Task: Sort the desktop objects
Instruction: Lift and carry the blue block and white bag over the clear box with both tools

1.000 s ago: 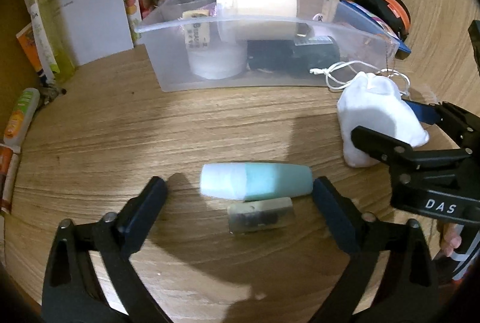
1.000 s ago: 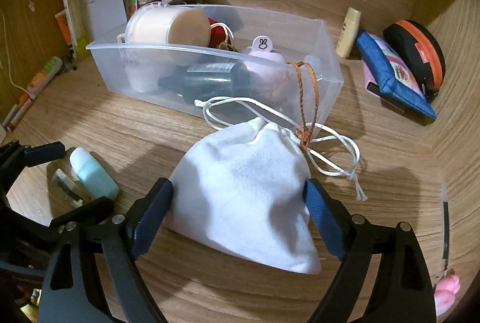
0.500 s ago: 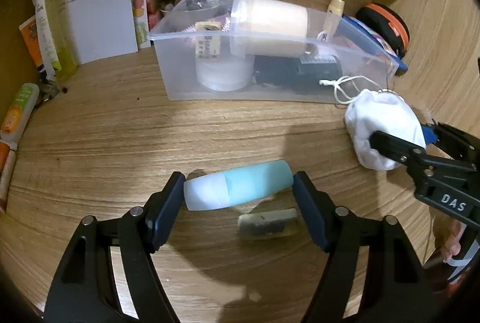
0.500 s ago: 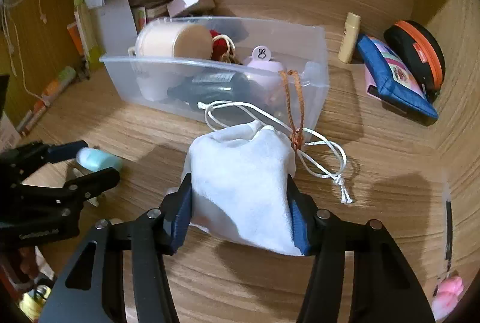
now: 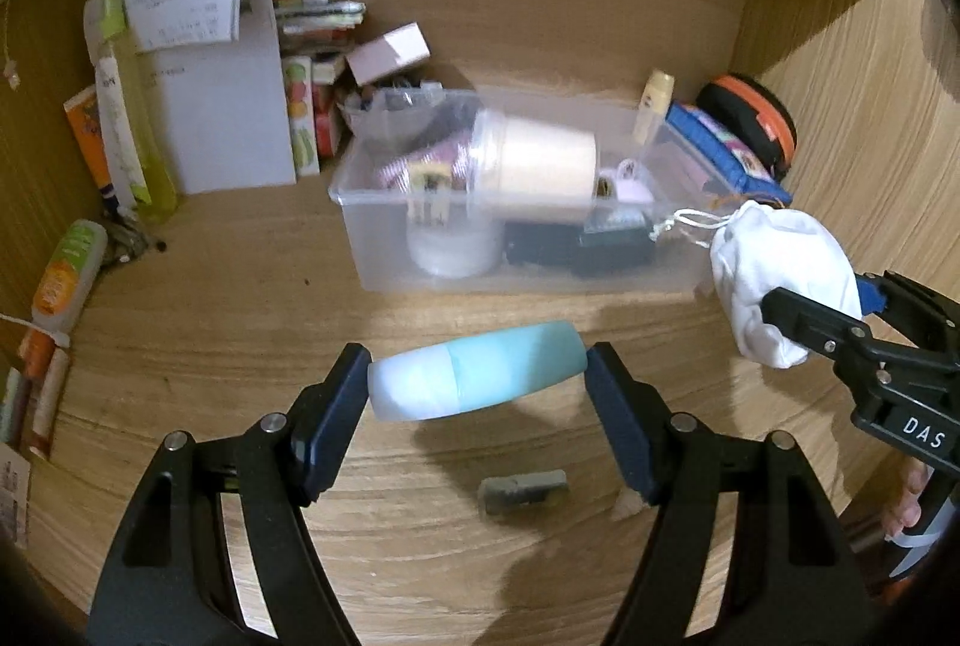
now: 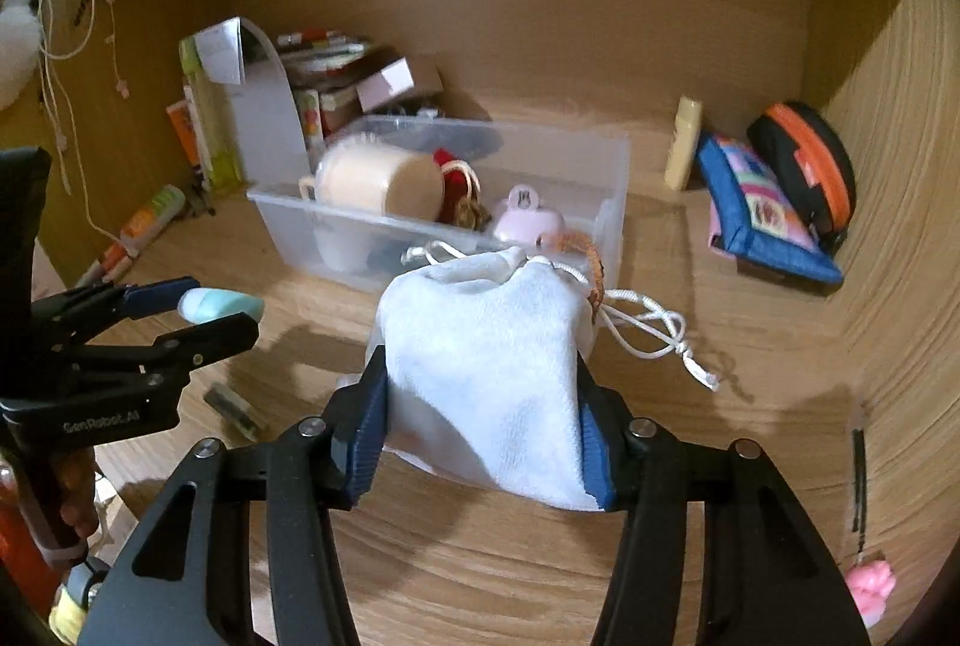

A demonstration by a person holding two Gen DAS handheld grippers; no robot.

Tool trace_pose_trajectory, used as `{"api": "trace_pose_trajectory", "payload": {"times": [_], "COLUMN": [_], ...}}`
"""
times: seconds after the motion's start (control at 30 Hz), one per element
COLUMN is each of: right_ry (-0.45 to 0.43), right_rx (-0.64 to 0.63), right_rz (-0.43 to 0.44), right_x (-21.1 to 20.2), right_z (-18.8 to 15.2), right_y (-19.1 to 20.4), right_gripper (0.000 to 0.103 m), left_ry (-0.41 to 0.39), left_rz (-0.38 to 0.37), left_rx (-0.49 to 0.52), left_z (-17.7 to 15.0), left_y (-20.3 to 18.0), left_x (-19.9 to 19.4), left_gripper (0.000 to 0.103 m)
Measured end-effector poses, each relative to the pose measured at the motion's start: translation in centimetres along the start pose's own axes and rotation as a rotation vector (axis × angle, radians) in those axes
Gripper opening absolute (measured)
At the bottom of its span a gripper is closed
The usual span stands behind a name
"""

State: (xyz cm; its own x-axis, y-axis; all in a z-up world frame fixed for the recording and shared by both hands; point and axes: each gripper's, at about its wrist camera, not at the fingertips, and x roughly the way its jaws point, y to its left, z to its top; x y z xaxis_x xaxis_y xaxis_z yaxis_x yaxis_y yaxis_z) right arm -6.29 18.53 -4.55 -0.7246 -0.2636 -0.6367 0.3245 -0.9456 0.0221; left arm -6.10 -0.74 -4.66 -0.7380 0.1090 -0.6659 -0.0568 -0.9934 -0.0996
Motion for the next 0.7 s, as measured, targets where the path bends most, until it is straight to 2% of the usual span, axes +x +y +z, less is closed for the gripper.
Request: {"api": "trace_pose_trajectory", "payload": {"times": [0.4,0.7], "right_ry": [-0.083,-0.094], "right_rx": [-0.003,-0.006], "right_rz": [-0.003,-0.018], "right_x": [-1.0,0.5], "right_z": [3.4,5.7], "right_y": [-0.3,-0.8], "right_gripper": [0.049,0.049], "left_ry": [-0.087,-0.126], "left_rz": [0.012,0.026], "left_rx": [0.001,0.007], "left_z": [3.1,5.5], "left_y": [1.3,1.9], "left_x": [-2.5,-2.7], "left_gripper": [0.073,0.073]}}
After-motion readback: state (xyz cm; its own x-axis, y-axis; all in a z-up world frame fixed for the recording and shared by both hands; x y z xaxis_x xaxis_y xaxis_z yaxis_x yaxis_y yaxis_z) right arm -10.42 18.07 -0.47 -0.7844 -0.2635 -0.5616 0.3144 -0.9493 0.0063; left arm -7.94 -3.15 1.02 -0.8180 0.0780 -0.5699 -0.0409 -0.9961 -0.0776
